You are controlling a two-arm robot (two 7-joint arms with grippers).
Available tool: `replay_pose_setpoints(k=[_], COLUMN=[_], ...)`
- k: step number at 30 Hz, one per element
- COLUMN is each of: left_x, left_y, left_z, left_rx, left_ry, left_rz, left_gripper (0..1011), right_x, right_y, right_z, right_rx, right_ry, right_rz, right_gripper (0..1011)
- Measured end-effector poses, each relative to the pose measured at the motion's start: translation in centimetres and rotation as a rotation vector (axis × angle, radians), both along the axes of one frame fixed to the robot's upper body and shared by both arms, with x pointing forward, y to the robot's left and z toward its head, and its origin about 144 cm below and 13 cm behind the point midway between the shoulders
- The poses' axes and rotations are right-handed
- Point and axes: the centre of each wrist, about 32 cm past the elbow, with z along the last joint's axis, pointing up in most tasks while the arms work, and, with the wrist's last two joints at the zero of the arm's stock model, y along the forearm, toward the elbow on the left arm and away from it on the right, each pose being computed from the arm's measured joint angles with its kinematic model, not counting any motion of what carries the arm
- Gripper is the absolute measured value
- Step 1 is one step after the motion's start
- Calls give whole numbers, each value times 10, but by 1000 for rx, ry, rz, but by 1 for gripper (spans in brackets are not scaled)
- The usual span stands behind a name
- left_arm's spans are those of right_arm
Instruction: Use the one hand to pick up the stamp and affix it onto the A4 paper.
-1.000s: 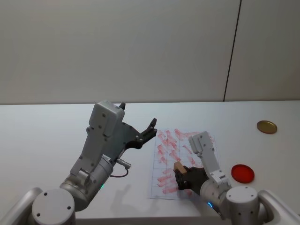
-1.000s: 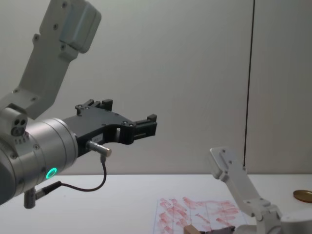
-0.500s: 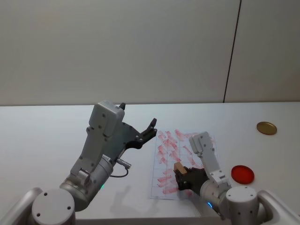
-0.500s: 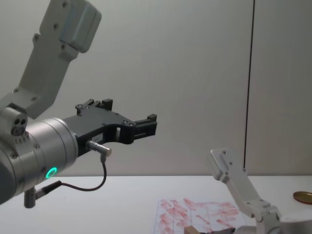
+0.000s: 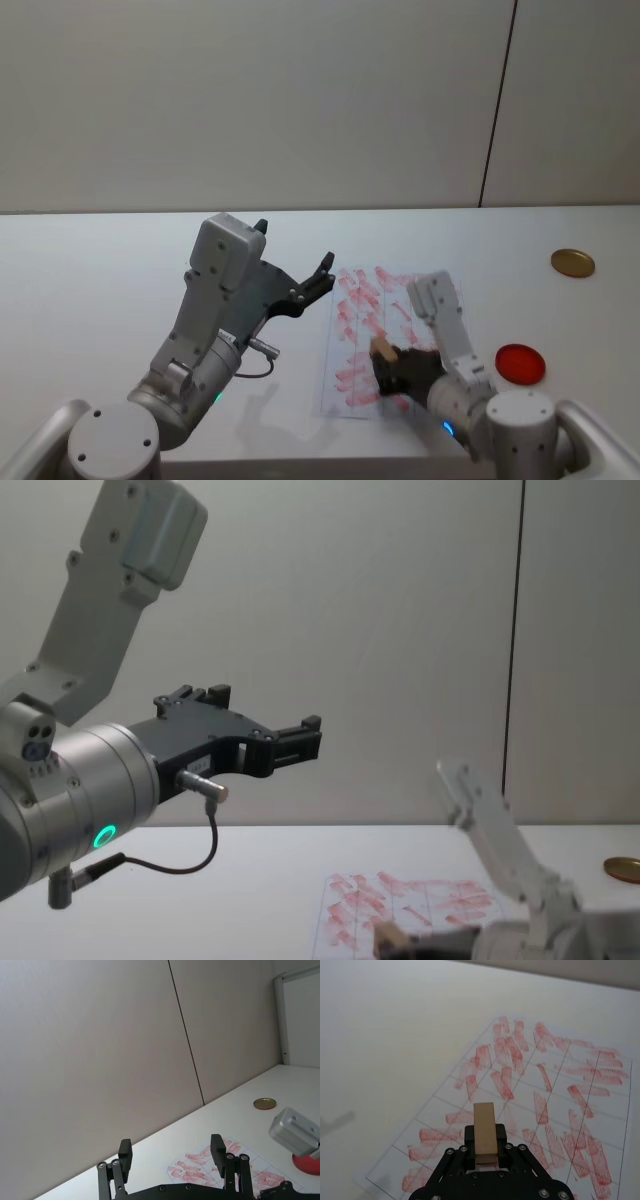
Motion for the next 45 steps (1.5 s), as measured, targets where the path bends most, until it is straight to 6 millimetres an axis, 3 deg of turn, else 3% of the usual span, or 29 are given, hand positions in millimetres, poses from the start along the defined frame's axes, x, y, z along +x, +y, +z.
replay_pose_setpoints(k=[13,22,29,45], left_x=[0,0,0,0], left_y=[0,0,0,0], left_z=[0,0,0,0], left_rx=[0,0,0,0], left_ry=[0,0,0,0], left_rz=[0,0,0,0], left_gripper=[993,993,993,993], right_x=[-5,-12,-14,-16], right_y=[2,-3,-10,-63], right_z=[52,76,83,77], right_rx=[87,94,73,-21], right_ry=[-160,-235,-255,-249], right_rz=[-1,-42,-89,-268], right_gripper=[220,220,219,220])
